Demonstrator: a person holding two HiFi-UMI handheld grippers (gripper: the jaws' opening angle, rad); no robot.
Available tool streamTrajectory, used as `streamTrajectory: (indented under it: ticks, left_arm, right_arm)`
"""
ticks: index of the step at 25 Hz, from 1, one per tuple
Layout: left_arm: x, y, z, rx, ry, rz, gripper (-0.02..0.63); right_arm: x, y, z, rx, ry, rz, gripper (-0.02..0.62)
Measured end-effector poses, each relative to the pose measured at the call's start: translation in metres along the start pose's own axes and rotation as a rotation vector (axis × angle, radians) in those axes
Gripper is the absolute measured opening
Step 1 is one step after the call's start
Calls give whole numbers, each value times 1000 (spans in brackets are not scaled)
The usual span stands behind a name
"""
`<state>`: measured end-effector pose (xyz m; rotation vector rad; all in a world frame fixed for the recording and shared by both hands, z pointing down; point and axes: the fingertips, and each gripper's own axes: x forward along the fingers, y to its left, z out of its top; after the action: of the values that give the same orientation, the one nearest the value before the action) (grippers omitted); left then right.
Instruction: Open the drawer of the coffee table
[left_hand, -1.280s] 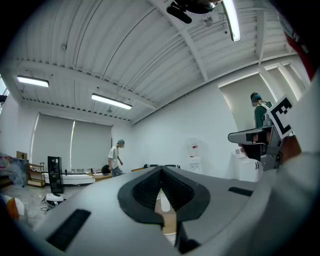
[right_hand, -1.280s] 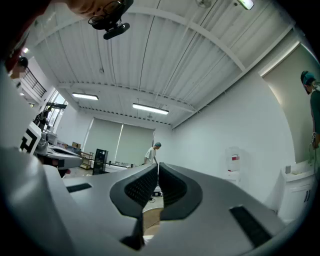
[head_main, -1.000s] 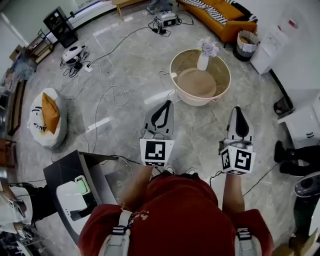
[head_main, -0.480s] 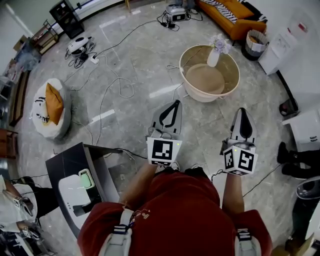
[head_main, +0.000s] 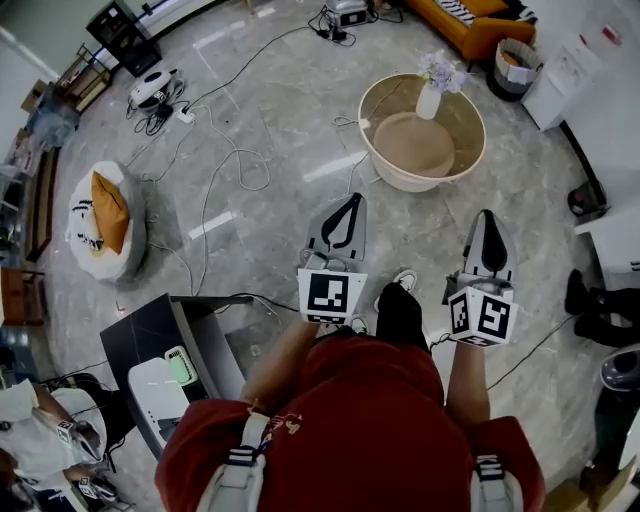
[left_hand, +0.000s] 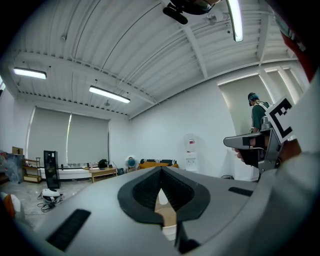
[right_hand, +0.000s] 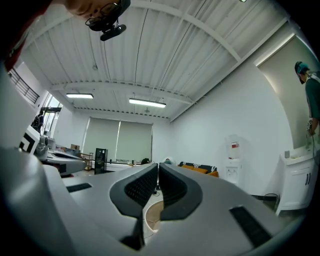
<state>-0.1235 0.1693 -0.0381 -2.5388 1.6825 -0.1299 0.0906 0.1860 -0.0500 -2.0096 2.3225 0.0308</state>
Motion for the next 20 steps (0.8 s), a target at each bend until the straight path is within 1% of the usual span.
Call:
streamTrajectory:
  ticks: [4, 7, 10, 14, 16, 20]
  left_arm:
    - [41, -2, -2, 9, 4, 2, 14]
    - [75, -9, 4, 27, -4, -10, 14]
    - [111, -15, 11, 27, -14, -16, 14]
    - [158, -25, 11, 12, -4, -23, 14]
    - [178, -33, 7, 2, 20, -36, 14]
    - [217, -50, 3, 10, 36, -57, 14]
  right_arm:
    - [32, -23, -6, 21, -12, -13, 23]
    - [55, -48, -8, 39, -16, -30, 23]
    - [80, -73, -10, 47, -13, -39, 23]
    - [111, -105, -17, 53, -8, -53, 23]
    - [124, -125, -24, 60, -2, -65, 23]
    - [144, -160, -39, 78, 16, -91, 23]
